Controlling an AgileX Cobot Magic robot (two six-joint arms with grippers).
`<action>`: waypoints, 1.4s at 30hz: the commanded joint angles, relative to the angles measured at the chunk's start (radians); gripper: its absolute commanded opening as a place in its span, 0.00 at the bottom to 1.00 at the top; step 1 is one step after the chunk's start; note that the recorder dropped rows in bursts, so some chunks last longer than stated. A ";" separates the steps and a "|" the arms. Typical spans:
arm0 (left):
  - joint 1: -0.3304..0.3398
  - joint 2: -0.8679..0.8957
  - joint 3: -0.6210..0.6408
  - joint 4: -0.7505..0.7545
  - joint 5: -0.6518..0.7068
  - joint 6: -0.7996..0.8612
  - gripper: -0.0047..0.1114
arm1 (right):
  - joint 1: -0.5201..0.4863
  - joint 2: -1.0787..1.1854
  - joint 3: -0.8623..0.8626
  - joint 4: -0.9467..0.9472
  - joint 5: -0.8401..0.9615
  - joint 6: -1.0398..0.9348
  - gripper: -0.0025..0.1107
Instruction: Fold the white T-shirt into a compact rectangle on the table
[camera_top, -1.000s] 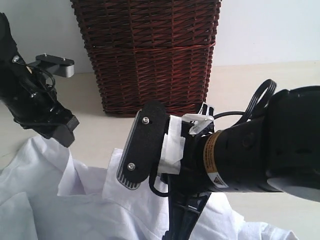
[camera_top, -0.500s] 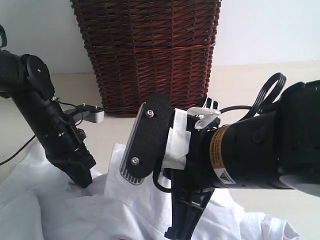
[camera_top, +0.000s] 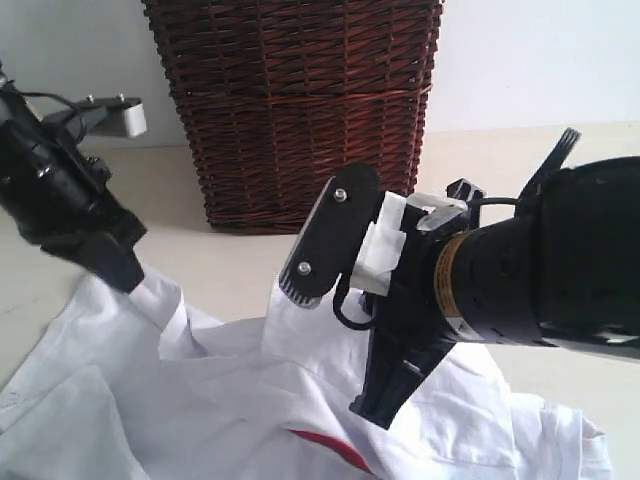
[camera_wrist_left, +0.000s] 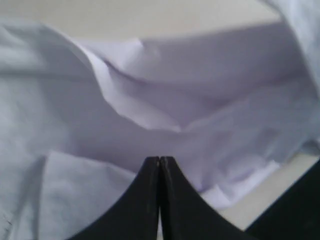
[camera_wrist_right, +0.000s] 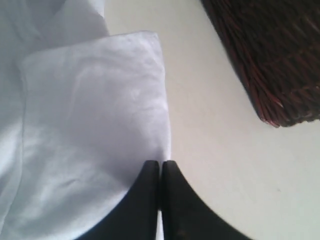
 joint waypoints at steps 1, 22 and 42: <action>-0.098 0.008 0.232 -0.022 -0.171 0.003 0.04 | -0.036 0.013 -0.003 -0.030 -0.046 0.092 0.02; -0.203 0.274 0.332 0.125 -0.313 -0.191 0.04 | -0.065 -0.185 -0.003 -0.399 0.204 0.500 0.02; -0.203 0.270 0.332 0.095 -0.262 -0.181 0.04 | -0.411 0.226 -0.210 -0.934 0.018 0.827 0.23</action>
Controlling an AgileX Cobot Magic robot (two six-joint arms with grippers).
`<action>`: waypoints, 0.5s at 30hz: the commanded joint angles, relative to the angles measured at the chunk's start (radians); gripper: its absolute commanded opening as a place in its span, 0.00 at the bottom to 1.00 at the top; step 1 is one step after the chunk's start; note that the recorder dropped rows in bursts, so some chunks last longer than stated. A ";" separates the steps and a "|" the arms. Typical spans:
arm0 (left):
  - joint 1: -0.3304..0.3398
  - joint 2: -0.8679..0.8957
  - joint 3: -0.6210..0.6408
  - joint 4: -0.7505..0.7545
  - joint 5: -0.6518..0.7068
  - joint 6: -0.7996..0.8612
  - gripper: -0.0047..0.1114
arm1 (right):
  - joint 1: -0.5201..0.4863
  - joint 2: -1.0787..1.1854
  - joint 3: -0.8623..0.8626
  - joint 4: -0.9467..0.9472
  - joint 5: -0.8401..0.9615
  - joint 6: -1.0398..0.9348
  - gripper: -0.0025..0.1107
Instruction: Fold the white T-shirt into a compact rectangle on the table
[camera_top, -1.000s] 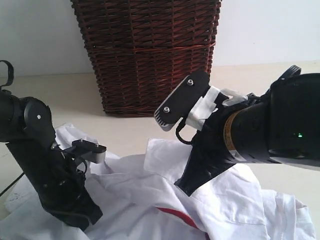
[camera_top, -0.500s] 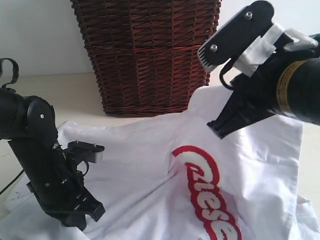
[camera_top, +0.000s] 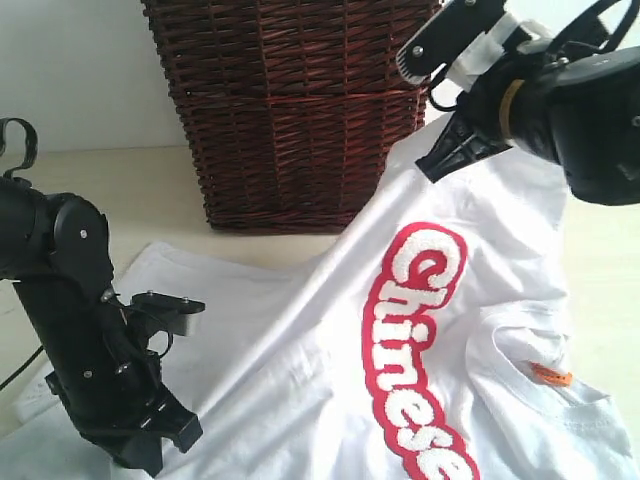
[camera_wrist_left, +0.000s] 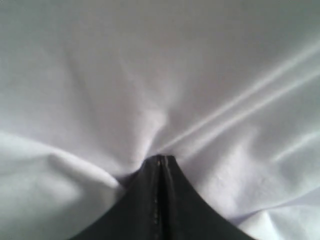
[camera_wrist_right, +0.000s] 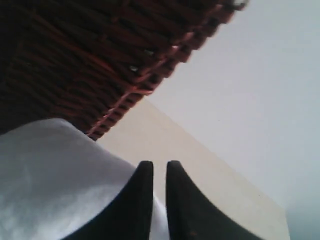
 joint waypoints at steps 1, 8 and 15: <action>-0.001 0.037 0.028 0.063 -0.031 -0.003 0.04 | -0.016 0.075 -0.055 0.068 0.029 -0.046 0.27; 0.024 -0.041 0.024 0.057 -0.230 -0.012 0.04 | -0.016 0.050 -0.122 0.737 0.058 -0.486 0.29; 0.133 -0.190 0.011 -0.020 -0.531 -0.038 0.04 | -0.016 0.091 -0.088 1.483 0.158 -1.171 0.02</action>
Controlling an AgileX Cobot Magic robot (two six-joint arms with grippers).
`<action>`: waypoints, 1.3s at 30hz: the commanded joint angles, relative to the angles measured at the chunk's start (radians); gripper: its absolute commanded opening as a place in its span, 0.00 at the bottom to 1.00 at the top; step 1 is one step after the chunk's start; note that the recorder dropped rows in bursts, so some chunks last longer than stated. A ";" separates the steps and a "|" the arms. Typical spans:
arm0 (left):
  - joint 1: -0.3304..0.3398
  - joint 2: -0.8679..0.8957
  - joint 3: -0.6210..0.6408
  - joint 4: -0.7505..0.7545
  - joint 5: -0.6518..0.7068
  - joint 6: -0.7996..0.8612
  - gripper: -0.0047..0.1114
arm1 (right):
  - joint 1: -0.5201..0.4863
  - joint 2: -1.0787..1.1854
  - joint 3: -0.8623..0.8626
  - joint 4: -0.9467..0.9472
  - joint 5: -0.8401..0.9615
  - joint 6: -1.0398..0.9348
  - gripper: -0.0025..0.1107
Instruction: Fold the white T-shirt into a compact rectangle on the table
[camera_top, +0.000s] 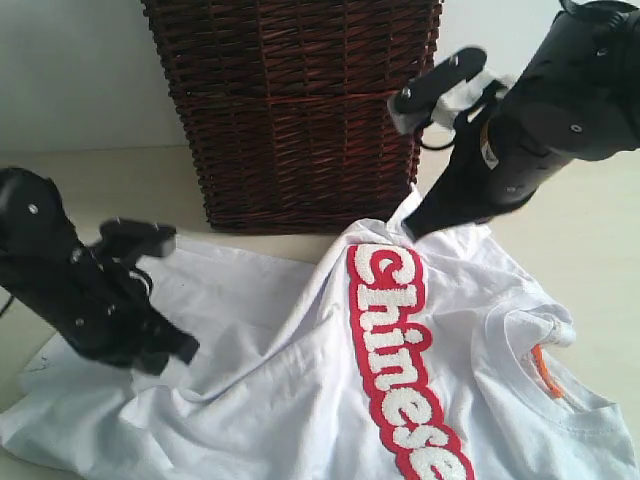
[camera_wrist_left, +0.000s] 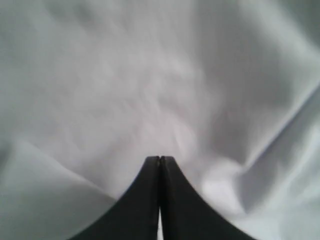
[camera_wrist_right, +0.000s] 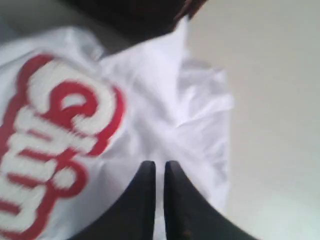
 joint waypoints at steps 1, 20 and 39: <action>0.075 -0.059 -0.020 -0.036 -0.202 -0.034 0.04 | -0.003 0.049 0.047 0.287 0.012 -0.248 0.02; 0.221 0.327 -0.365 0.102 -0.010 -0.028 0.04 | -0.108 0.206 0.209 0.262 -0.124 -0.193 0.02; 0.388 0.336 -0.199 0.242 0.211 -0.199 0.04 | -0.231 0.215 0.218 0.553 0.056 -0.418 0.02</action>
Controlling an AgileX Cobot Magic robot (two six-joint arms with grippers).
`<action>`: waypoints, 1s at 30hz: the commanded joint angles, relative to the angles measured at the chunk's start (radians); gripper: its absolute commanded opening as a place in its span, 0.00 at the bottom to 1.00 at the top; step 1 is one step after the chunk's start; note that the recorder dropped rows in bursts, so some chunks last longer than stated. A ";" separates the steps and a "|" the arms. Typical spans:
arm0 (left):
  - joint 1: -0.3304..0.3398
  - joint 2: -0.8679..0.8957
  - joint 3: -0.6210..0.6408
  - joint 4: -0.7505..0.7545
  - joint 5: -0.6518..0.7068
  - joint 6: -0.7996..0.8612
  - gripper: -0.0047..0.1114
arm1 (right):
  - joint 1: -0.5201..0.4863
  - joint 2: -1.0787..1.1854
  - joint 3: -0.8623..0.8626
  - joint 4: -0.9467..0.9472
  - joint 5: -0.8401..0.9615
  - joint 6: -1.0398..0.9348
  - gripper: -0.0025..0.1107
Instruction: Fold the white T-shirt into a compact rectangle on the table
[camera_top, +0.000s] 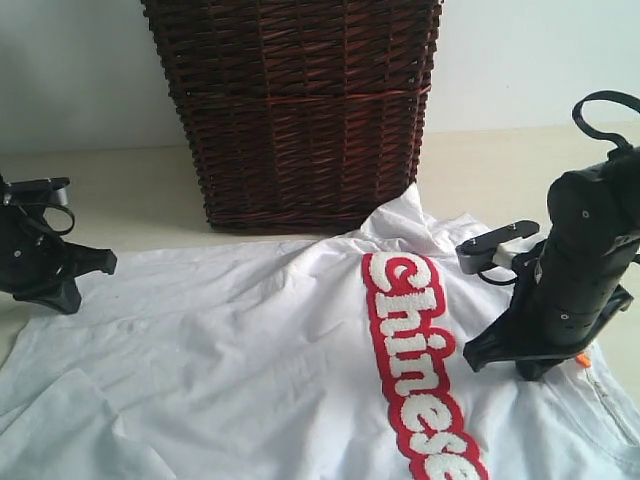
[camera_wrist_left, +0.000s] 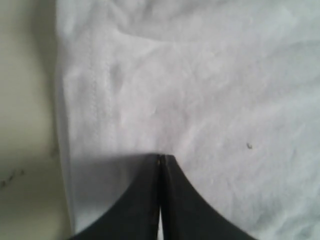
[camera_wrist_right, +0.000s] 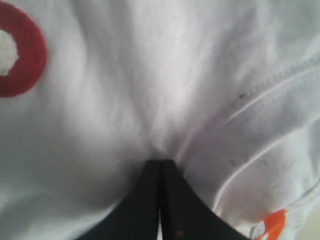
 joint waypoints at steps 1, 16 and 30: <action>0.012 0.048 0.067 0.076 0.162 -0.014 0.04 | 0.002 0.007 0.010 0.155 0.106 -0.137 0.02; -0.014 -0.204 -0.005 -0.338 0.133 0.355 0.04 | 0.002 -0.355 -0.035 0.143 -0.191 -0.059 0.02; -0.014 -0.225 -0.047 -0.336 0.128 0.359 0.04 | -0.139 0.268 -0.362 0.083 -0.085 -0.061 0.02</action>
